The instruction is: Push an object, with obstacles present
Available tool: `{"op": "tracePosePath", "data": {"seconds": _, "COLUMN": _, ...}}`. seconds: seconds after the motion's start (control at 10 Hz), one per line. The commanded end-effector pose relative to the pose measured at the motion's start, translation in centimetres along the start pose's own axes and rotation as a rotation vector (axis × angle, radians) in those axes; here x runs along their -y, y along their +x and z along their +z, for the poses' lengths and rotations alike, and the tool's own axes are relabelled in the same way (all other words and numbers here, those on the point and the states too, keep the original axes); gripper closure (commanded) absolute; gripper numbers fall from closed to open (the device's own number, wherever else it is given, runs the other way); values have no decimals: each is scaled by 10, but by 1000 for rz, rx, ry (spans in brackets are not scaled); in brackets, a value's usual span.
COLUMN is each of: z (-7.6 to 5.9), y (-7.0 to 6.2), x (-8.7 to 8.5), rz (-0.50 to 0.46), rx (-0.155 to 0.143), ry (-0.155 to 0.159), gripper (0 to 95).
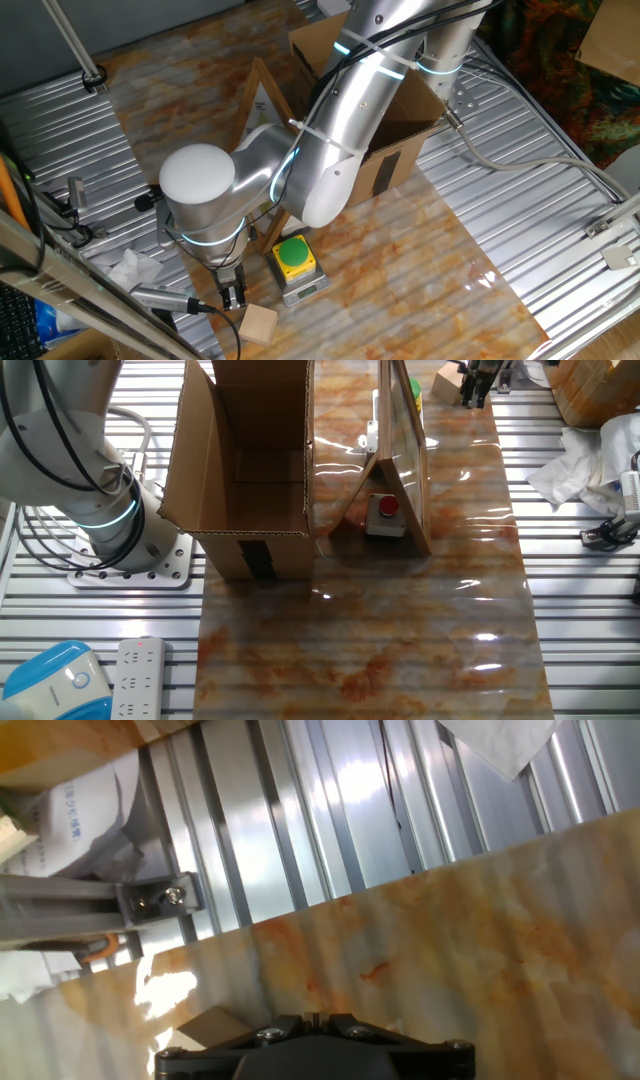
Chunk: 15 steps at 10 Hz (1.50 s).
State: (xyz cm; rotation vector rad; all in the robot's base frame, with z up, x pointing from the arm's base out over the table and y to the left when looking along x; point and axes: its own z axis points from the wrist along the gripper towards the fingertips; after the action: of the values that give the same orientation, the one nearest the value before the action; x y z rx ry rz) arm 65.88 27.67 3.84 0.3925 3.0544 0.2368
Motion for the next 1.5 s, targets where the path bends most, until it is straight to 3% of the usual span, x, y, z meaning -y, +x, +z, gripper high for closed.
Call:
{"op": "tracePosePath", "data": {"seconds": 0.1, "z": 3, "y": 0, "x": 1, "rz": 5, "rx": 1, "ry": 4, "gripper": 950}}
{"op": "tracePosePath", "data": {"seconds": 0.3, "z": 14, "y": 0, "x": 4, "rz": 5, "rx": 2, "ry": 16, "gripper": 950}}
{"op": "tracePosePath", "data": {"seconds": 0.4, "z": 15, "y": 1, "x": 4, "rz": 4, "rx": -5, "ry": 39, "gripper": 950}}
{"op": "tracePosePath", "data": {"seconds": 0.8, "z": 11, "y": 0, "x": 3, "rz": -6, "rx": -24, "ry": 68, "gripper": 950}}
{"op": "tracePosePath", "data": {"seconds": 1.5, "z": 8, "y": 0, "x": 2, "rz": -15, "rx": -24, "ry": 66, "gripper": 950}}
